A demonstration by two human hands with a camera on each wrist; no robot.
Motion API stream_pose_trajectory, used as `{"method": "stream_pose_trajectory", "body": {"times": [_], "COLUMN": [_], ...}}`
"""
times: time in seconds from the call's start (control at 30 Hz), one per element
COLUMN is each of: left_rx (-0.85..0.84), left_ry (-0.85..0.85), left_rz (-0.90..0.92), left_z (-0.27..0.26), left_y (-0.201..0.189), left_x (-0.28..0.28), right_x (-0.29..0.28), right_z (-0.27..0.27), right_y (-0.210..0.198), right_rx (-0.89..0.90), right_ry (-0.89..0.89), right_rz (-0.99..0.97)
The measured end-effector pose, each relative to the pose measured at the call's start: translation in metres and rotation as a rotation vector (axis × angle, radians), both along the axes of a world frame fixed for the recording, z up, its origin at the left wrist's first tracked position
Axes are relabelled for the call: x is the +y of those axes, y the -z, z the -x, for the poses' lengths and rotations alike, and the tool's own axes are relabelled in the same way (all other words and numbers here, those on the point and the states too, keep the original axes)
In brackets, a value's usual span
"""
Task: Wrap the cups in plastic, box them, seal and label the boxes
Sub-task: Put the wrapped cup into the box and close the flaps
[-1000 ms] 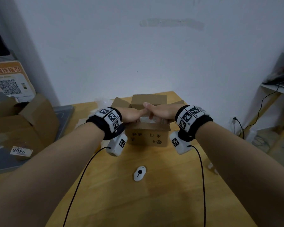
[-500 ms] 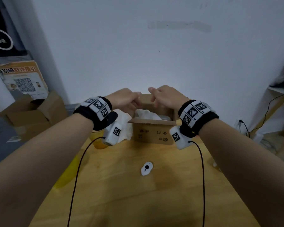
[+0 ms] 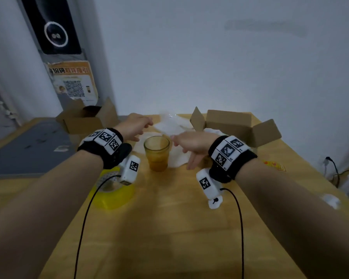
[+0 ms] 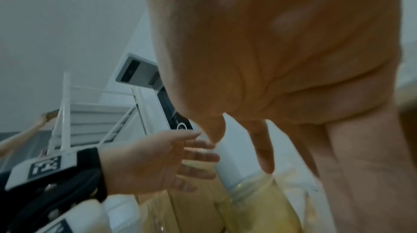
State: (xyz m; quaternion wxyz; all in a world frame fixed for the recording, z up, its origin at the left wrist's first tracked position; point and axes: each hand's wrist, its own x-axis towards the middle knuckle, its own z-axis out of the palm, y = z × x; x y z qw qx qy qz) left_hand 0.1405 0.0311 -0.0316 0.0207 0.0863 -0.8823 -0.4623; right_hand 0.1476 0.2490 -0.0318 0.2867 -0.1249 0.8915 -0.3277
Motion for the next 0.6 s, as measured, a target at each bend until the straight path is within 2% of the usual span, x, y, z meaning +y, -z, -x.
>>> {"method": "stream_pose_trajectory", "body": {"times": [0.13, 0.27, 0.4, 0.6], "left_rx": [0.025, 0.057, 0.062, 0.118], "left_ry": [0.003, 0.009, 0.024, 0.001], "left_rz": [-0.080, -0.166, -0.194, -0.228], "left_z": [0.001, 0.004, 0.002, -0.005], "left_y": [0.013, 0.014, 0.013, -0.001], "left_x": [-0.008, -0.007, -0.005, 0.003], "right_x": [-0.015, -0.025, -0.026, -0.016], "right_z": [0.002, 0.007, 0.007, 0.014], "right_y": [0.026, 0.043, 0.049, 0.027], "right_rx": [0.158, 0.166, 0.192, 0.364], "right_ry": [-0.083, -0.114, -0.080, 0.054], "right_rz": [-0.321, -0.566, -0.558, -0.263]}}
